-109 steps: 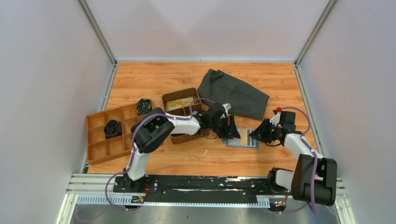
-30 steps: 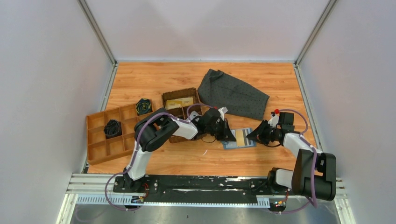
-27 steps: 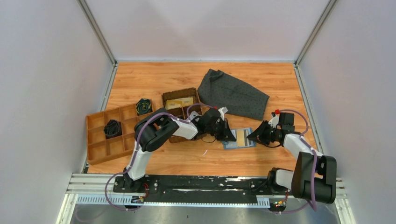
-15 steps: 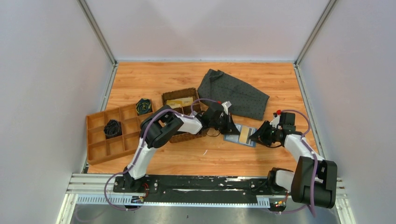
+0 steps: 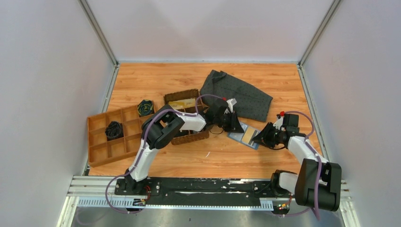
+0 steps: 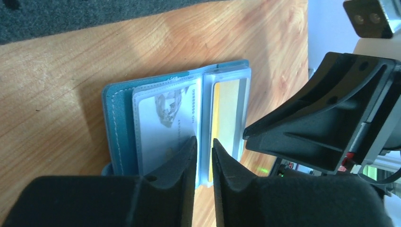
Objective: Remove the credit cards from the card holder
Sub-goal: Remove the credit card from the card holder.
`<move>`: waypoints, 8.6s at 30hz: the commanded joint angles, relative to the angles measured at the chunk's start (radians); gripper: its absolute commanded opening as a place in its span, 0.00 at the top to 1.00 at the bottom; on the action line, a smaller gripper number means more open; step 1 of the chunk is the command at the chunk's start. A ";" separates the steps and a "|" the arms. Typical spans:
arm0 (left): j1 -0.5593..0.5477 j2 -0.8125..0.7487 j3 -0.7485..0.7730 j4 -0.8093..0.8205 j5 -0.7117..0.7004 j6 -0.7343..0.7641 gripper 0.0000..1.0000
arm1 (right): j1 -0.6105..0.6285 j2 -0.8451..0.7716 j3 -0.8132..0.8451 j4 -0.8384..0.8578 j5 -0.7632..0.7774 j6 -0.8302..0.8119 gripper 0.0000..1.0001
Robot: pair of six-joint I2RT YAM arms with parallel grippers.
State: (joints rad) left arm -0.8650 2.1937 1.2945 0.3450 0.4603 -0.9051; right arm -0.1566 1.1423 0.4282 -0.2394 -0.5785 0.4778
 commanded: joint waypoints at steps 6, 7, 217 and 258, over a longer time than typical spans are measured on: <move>0.006 -0.053 -0.023 -0.041 0.008 0.035 0.72 | 0.010 0.014 0.020 -0.068 0.097 0.002 0.74; 0.006 -0.052 -0.022 -0.041 0.012 0.035 0.71 | 0.011 0.014 0.023 -0.068 0.099 0.003 0.74; 0.064 0.018 -0.027 -0.040 0.112 0.026 0.68 | 0.049 0.351 0.059 0.179 -0.102 0.019 0.78; 0.084 -0.078 -0.079 -0.038 0.091 0.057 1.00 | 0.050 0.366 0.068 0.147 -0.063 0.015 0.80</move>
State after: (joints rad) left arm -0.7925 2.1563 1.2388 0.3058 0.5591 -0.8825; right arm -0.1226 1.4723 0.5224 -0.0025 -0.8040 0.5350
